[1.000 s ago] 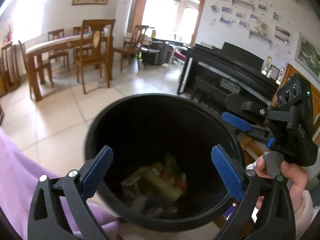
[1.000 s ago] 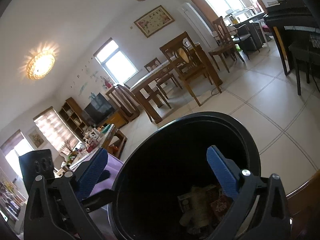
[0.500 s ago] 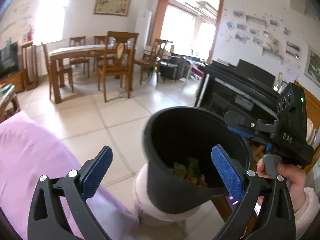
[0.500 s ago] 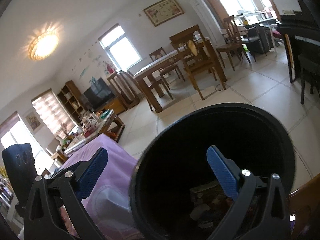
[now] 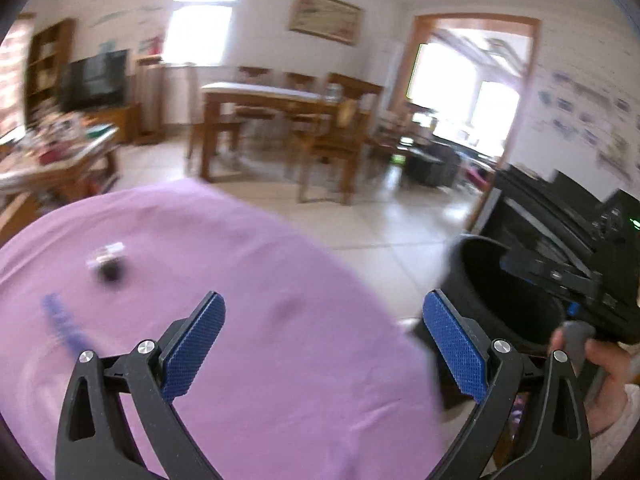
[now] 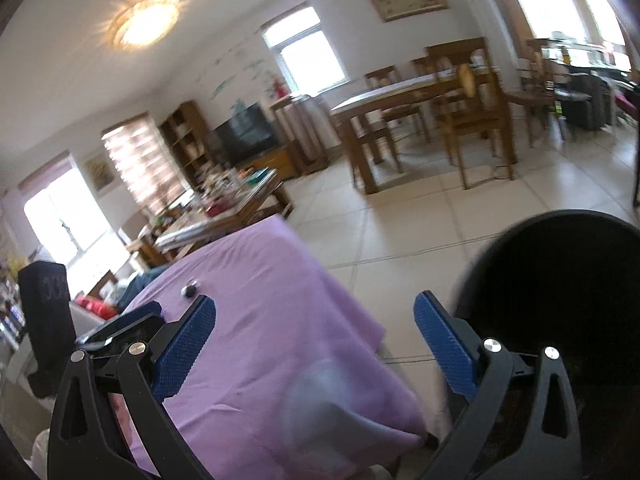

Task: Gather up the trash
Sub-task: 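Move both open tools back from the bin to the table, then grasp the blue pen with the left tool while the right tool grasps the clear-lidded container, then carry the blue pen and container over the black bin and open both tools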

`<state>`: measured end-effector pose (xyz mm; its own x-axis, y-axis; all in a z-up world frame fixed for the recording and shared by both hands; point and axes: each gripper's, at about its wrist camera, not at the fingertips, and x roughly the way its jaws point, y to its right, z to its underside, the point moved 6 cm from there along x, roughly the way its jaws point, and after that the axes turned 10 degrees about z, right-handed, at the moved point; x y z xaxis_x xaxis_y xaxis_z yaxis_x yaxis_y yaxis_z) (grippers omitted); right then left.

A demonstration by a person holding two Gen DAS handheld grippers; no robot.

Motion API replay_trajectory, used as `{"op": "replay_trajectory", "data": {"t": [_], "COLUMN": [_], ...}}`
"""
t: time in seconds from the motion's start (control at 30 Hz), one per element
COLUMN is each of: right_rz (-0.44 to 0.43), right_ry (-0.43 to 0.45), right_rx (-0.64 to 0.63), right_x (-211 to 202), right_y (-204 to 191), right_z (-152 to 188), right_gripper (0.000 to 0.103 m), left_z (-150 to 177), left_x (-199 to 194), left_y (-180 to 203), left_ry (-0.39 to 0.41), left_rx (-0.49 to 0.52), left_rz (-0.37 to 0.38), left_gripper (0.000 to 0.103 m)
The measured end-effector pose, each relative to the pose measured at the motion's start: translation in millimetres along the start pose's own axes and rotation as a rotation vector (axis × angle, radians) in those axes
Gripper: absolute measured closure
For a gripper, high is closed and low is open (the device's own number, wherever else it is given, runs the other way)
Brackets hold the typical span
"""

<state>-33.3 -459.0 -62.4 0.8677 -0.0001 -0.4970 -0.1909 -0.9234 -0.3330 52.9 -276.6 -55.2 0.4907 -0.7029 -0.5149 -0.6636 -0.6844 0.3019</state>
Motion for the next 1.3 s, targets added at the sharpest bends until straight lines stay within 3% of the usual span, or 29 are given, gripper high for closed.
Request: {"op": "replay_trajectory", "data": {"t": [0.17,0.27,0.4,0.47,0.53,0.63,0.7,0.8,0.9,1.0,1.1,1.23,1.3], "right_rz": [-0.075,-0.117,-0.160,-0.174,-0.182,-0.187,-0.196,-0.207,-0.205,-0.199,-0.179,-0.130,-0.099], "right_ry": [-0.071,-0.112,-0.156,-0.176,-0.196,-0.216,-0.236,-0.291,-0.349,-0.388,-0.409,-0.450,-0.430], "right_rx": [-0.104,-0.166,-0.228,-0.264,-0.298,-0.350,-0.393,-0.438,-0.478,-0.503,-0.532,-0.577,-0.611], "right_x": [30.3,49.3,72.3,84.2,97.1,112.4,126.5,145.4,172.0,195.5,214.2,235.2,236.3], "right_y": [-57.6,-91.6,-123.5,-141.5,-156.3,-177.2,-195.6,-217.2,-235.7,-249.1,-262.5,-271.3,-273.8], "right_z": [6.5,10.5,15.5,16.9,13.8,14.5,15.2,21.9,27.0,31.8,33.6,42.1,42.8], "right_gripper": [0.005,0.005,0.005,0.005,0.005,0.005,0.009,0.024,0.035,0.041,0.042,0.051,0.059], "left_z": [7.2,7.7,8.5,8.9,9.8,6.2,5.3,4.0,4.9,7.3,5.8,2.8,2.2], "left_x": [-36.6,-42.6,-38.4,-32.2,-27.8,-24.0,-21.4,-20.6,-25.1,-32.5,-42.0,-48.6,-49.3], "left_y": [-107.0,-145.5,-182.1,-194.2,-202.5,-206.6,-211.0,-218.9,-221.0,-222.8,-227.9,-227.2,-226.1], "left_ry": [-0.052,-0.093,-0.169,-0.201,-0.206,-0.207,-0.209,-0.203,-0.196,-0.166,-0.124,-0.097,-0.091], "left_rx": [-0.130,-0.189,-0.225,-0.234,-0.226,-0.191,-0.191,-0.210,-0.215,-0.233,-0.258,-0.270,-0.269], "left_rz": [-0.199,-0.264,-0.285,-0.281,-0.278,-0.276,-0.258,-0.222,-0.234,-0.249,-0.260,-0.256,-0.249], "left_gripper": [0.006,0.020,0.044,0.050,0.057,0.079,0.088,0.091,0.092,0.093,0.093,0.093,0.093]}}
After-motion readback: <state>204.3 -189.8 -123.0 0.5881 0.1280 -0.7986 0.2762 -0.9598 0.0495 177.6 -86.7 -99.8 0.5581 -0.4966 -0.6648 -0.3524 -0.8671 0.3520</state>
